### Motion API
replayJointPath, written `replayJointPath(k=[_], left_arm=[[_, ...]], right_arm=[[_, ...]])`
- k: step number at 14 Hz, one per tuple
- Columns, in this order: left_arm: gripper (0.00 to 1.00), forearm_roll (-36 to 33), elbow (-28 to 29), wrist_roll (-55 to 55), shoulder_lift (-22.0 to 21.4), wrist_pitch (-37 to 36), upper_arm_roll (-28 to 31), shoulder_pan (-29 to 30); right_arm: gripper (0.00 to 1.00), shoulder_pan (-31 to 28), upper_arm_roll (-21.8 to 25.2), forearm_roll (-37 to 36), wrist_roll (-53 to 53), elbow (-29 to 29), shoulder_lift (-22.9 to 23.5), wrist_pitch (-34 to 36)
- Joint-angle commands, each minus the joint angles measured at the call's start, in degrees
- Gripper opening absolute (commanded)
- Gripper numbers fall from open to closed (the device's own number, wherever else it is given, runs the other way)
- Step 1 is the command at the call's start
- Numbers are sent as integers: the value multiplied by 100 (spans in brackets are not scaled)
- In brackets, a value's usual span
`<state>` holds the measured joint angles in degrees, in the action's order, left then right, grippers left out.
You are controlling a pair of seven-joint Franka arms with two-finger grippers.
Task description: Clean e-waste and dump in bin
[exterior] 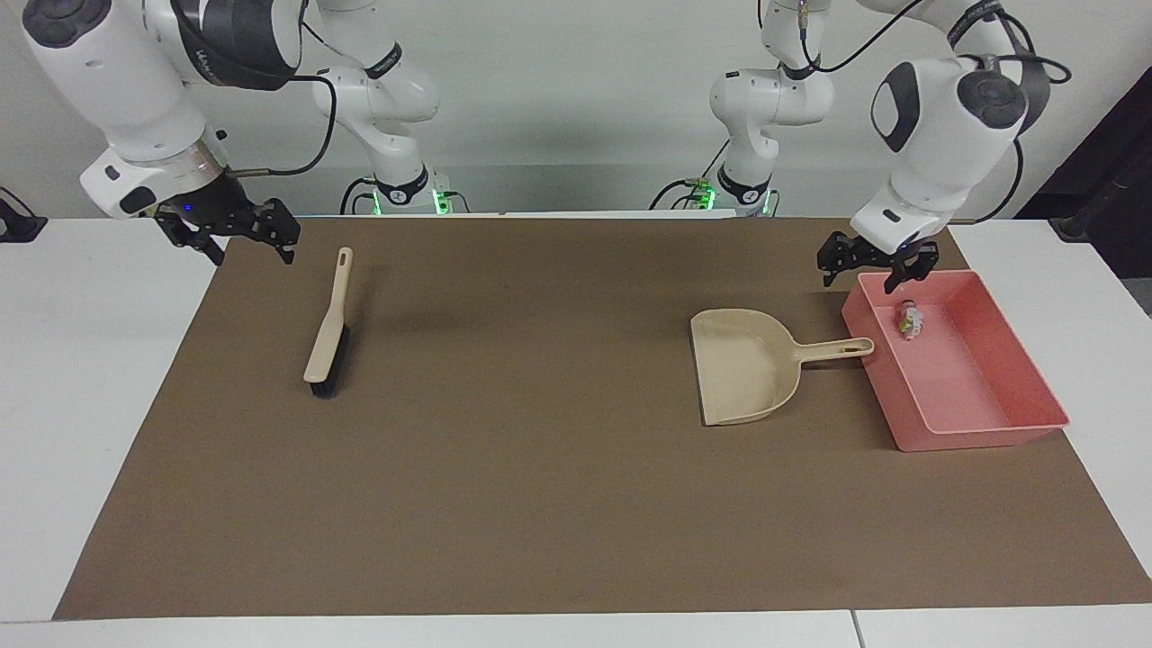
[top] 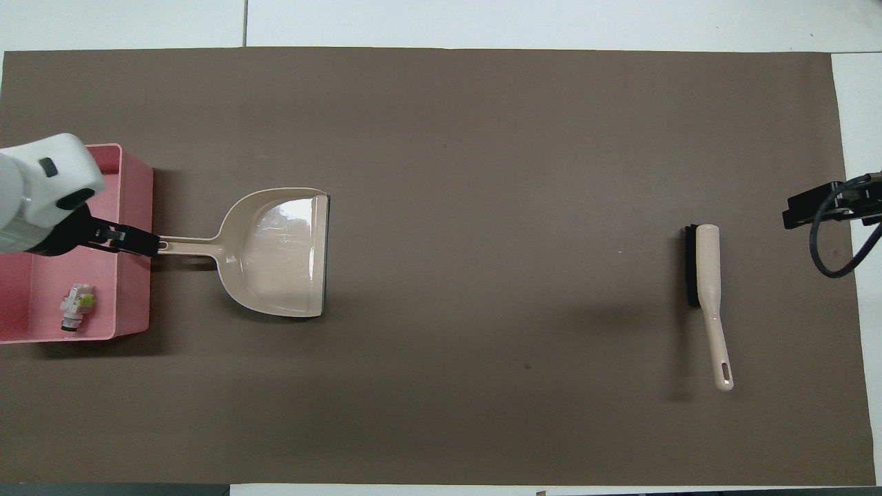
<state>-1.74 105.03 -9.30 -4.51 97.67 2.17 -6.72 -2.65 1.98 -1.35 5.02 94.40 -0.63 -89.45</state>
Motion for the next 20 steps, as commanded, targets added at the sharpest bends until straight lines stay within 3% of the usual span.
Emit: replayJointPath(k=[1,3,7,9,20], left_arm=[[98,166,-1218,60,336,-887,12,196],[98,183,-1791,43,398,-1398,20,250],[98,402,-1933,95,398,-1732,205,267],[98,429,-2407,87,503,-1944,170,303],[99,236,-2268,60,460,-1839,179,382]], right_arm=[[99,10,21,47,-45,61,-60,-90],[99,10,21,47,-45,61,-51,-90],[99,10,21,39,-45,61,-60,-90],[99,10,13,39,-45,61,-60,-90],[99,19,21,30,-62,61,-60,-99]])
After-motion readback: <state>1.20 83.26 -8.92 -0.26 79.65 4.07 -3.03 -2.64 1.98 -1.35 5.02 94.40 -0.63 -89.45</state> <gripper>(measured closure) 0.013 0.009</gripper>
